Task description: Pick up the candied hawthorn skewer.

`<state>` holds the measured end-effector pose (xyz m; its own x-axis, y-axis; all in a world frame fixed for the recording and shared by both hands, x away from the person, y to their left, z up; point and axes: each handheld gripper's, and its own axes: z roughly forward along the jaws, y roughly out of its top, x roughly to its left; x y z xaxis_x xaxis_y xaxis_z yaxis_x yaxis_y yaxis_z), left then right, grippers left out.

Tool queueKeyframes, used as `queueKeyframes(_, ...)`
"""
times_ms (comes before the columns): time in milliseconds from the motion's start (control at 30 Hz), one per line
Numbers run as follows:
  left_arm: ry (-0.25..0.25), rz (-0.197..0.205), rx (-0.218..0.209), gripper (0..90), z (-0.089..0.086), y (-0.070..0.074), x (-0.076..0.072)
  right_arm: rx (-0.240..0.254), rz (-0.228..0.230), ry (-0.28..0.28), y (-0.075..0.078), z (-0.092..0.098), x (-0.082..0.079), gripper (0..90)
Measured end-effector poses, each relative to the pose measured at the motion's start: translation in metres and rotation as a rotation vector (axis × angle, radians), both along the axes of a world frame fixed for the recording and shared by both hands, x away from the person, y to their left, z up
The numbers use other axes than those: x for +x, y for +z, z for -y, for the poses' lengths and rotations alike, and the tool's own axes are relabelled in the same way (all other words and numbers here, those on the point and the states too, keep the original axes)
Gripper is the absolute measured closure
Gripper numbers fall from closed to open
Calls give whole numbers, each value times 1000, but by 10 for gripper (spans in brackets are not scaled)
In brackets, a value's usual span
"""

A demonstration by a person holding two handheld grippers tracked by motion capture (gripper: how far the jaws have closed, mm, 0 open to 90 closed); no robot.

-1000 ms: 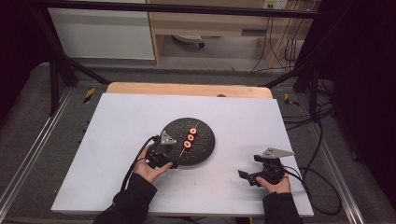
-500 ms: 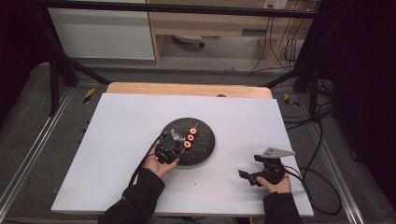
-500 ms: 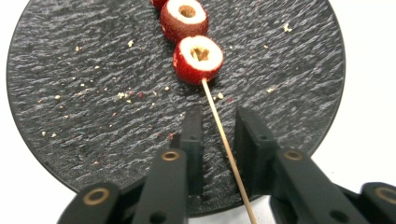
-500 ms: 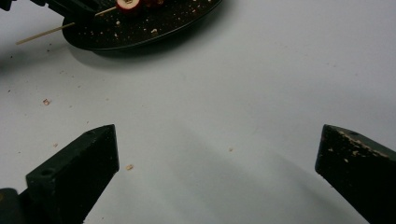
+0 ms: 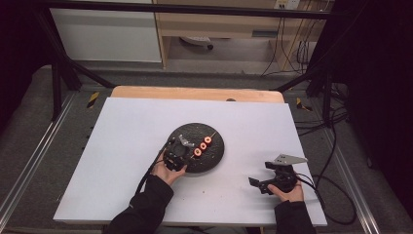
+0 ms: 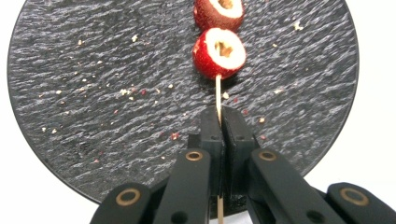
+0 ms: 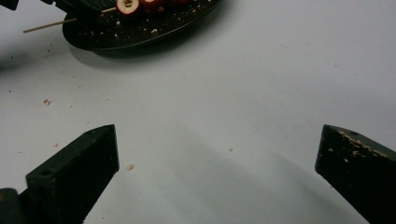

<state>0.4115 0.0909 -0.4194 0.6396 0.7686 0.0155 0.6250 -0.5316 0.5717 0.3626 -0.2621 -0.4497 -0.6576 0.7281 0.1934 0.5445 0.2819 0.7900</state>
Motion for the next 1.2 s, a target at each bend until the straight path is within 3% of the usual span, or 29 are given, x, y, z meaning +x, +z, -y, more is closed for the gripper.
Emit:
queueKeyframes(200,-12,14,-24,882,-4,0,-3,-1,-1,0,0,0,0,5)
queueKeyframes(367,-20,40,-86,883,-11,5,-8,4,-3,-3,0,0,-1,6)
queueKeyframes(600,-35,87,-161,883,-30,13,-18,11,-7,-8,0,-1,-1,5)
queueKeyframes(867,-56,141,-211,883,-51,15,-35,17,-11,-10,0,-2,-1,6)
queueKeyframes(1200,-69,159,-277,883,-79,11,-56,22,-13,3,2,-13,-2,6)
